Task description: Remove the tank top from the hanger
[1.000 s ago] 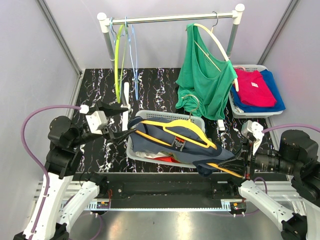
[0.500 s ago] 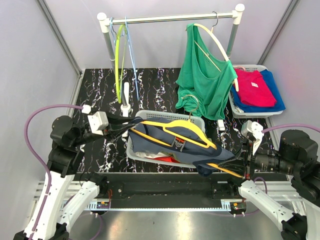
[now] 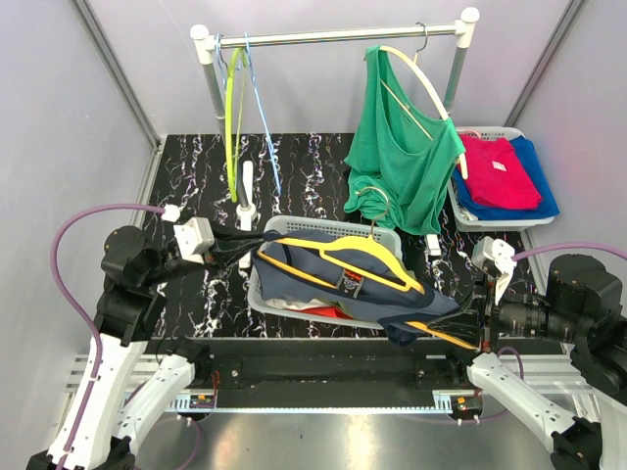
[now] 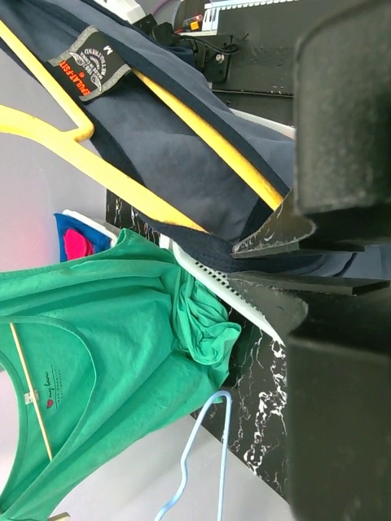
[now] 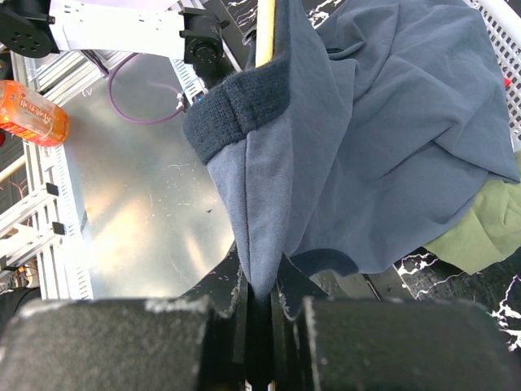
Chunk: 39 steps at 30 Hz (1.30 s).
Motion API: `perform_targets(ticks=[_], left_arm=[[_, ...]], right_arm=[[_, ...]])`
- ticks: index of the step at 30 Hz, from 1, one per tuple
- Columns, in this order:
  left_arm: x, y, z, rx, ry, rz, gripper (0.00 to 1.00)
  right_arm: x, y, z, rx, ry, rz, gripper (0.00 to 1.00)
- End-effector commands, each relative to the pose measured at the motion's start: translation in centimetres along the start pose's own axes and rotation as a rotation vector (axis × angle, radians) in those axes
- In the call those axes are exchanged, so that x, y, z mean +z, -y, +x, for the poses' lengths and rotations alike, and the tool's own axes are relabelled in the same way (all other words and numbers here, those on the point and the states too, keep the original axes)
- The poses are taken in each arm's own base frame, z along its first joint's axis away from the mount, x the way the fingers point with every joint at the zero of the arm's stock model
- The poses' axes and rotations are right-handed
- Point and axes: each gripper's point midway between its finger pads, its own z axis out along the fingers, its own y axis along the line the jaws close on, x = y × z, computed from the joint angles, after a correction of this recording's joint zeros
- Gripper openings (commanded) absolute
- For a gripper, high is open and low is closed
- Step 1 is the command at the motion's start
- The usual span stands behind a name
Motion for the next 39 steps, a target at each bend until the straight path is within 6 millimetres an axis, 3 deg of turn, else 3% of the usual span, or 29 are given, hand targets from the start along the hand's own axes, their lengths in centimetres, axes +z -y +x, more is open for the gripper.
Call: perform_targets(ticks=[1,9,19,22,23,25,29,31,39], left_arm=[[-0.1,-0.6,-1.2,0.064,0.029,-0.024,0.10],[-0.3,-1.7,-1.6,0.113,0.026,-0.076,0.06],[-0.3,-3.0,-1.9,0.140,0.017,-0.129,0.10],[-0.4,-3.4,-2.3,0.140,0.019,-0.145,0.14],[-0.5,-3.6,-2.8,0.149,0.025,-0.159,0.22],[-0.4,-3.8,-2.8,0.140,0.020,-0.166,0.22],[-0.6,-4.7,-3.7,0.158,0.018,-0.208,0.12],[-0.6,-5.1,-3.2,0.155,0.001,-0.220,0.01],[-0.5,-5.1,2.5,0.093,-0.101,-0.217,0.00]], right_arm=[[-0.2,-1.0,-1.6,-0.051,0.065,-0.046,0.00],[-0.2,-1.0,-1.5,-0.050,0.063,-0.046,0.00],[-0.3,-1.2,-1.1,-0.052,0.065,-0.054,0.00],[-0.3,-1.3,-1.0,-0.053,0.063,-0.060,0.00],[-0.3,-1.3,-1.0,-0.054,0.064,-0.063,0.00],[-0.2,-1.3,-1.0,-0.052,0.061,-0.068,0.00],[-0.2,-1.4,-1.0,-0.049,0.058,-0.074,0.00],[-0.3,-1.6,-1.2,-0.053,0.064,-0.075,0.00],[-1.4,-3.1,-2.5,-0.101,0.114,-0.115,0.00]])
